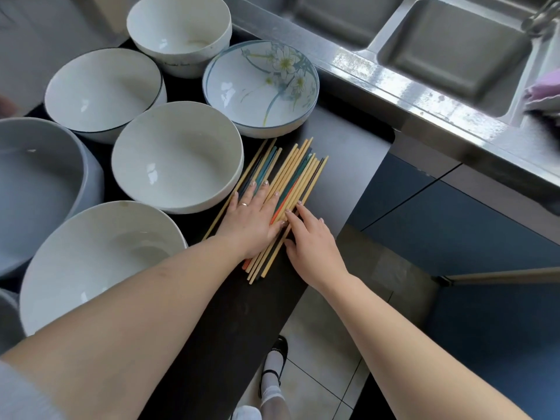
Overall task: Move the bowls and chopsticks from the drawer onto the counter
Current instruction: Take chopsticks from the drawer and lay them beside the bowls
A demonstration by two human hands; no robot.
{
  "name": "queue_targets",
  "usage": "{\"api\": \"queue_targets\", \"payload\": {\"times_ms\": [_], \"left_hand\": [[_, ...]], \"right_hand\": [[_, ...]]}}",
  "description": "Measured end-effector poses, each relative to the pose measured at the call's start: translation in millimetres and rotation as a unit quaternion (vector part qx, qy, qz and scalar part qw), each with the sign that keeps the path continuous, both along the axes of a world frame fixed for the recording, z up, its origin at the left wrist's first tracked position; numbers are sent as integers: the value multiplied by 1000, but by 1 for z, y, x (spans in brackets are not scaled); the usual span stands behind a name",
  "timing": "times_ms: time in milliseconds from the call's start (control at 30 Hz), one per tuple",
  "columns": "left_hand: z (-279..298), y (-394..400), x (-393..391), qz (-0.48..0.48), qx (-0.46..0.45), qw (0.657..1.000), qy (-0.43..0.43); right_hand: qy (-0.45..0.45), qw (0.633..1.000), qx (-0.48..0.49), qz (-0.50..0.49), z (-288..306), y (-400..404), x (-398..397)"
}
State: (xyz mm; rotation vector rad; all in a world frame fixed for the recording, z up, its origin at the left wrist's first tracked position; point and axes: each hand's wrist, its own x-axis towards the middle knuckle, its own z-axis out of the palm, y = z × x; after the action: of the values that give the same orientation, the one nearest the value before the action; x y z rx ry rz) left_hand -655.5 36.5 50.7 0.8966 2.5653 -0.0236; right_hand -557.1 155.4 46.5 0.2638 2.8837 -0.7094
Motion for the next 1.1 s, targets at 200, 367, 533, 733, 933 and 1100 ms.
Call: {"api": "queue_targets", "payload": {"times_ms": [200, 367, 533, 733, 933, 1100], "left_hand": [[14, 2, 15, -2, 92, 996, -10], [42, 12, 57, -52, 196, 977, -61], [57, 20, 117, -159, 228, 956, -92], [52, 43, 219, -275, 217, 926, -141], [20, 84, 328, -362, 154, 899, -194], [-29, 136, 400, -378, 80, 890, -242]], "right_hand": [[22, 982, -125, -141, 19, -3, 25], [87, 918, -211, -324, 34, -4, 96], [120, 851, -216, -463, 43, -19, 200], [113, 759, -199, -609, 30, -46, 333], [89, 569, -288, -765, -17, -74, 453], [72, 449, -350, -819, -56, -76, 518]]}}
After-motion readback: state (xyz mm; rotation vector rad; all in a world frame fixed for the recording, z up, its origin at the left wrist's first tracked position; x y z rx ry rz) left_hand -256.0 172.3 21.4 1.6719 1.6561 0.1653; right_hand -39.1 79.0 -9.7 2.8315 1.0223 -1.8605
